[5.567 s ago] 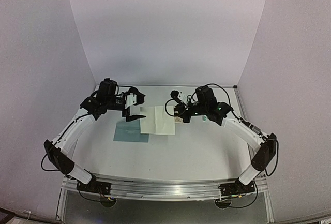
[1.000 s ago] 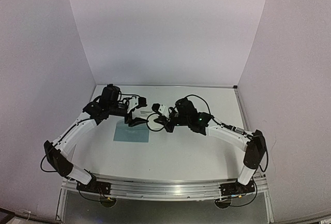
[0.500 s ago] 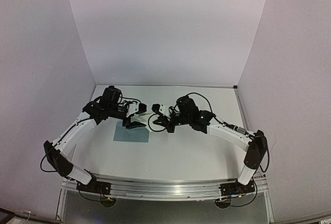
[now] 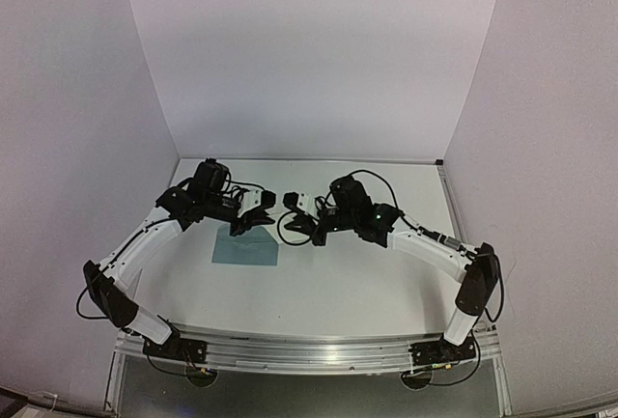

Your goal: Place the letter into the envelope and seal it

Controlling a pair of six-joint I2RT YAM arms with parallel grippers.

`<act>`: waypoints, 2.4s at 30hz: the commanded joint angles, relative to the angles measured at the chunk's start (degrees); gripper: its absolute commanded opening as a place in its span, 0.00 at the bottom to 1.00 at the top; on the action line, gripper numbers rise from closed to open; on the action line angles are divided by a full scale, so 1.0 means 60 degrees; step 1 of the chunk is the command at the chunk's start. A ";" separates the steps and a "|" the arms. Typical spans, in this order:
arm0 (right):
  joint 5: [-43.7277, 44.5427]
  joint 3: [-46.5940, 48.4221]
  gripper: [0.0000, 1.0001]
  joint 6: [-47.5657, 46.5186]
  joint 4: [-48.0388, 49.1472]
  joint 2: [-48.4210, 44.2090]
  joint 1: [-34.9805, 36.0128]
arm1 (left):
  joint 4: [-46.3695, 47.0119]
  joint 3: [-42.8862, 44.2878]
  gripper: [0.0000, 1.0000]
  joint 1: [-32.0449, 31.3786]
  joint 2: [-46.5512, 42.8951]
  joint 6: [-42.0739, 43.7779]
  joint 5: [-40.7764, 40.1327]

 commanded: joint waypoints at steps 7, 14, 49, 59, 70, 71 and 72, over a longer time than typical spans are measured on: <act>-0.0408 0.0463 0.45 0.1405 0.0056 -0.0232 -0.0067 | 0.3528 -0.1683 0.00 0.0275 -0.1308 -0.4361 0.0339; -0.1040 0.0907 0.41 0.1993 0.0197 0.0117 -0.0129 | 0.5351 -0.2700 0.00 0.0517 -0.1704 -0.6329 0.1468; 0.0867 -0.0953 0.00 0.4061 0.0190 -0.0026 -0.0875 | -0.4380 0.5386 0.99 0.3904 0.7469 -0.0170 -0.3698; 0.0737 -0.1047 0.00 0.4212 0.0160 -0.0076 -0.0876 | -0.4240 0.5068 0.91 0.3921 0.8366 0.1190 -0.2930; 0.0526 -0.0628 0.00 0.4128 0.0146 0.0361 -0.0878 | -0.4255 0.4596 0.71 0.3890 0.8618 0.1152 -0.2537; 0.0479 -0.0577 0.00 0.4144 0.0146 0.0404 -0.0876 | -0.4225 0.4565 0.69 0.3890 0.8598 0.1130 -0.2509; 0.0441 -0.0542 0.00 0.4162 0.0146 0.0458 -0.0876 | -0.4197 0.4535 0.66 0.3889 0.8589 0.1110 -0.2486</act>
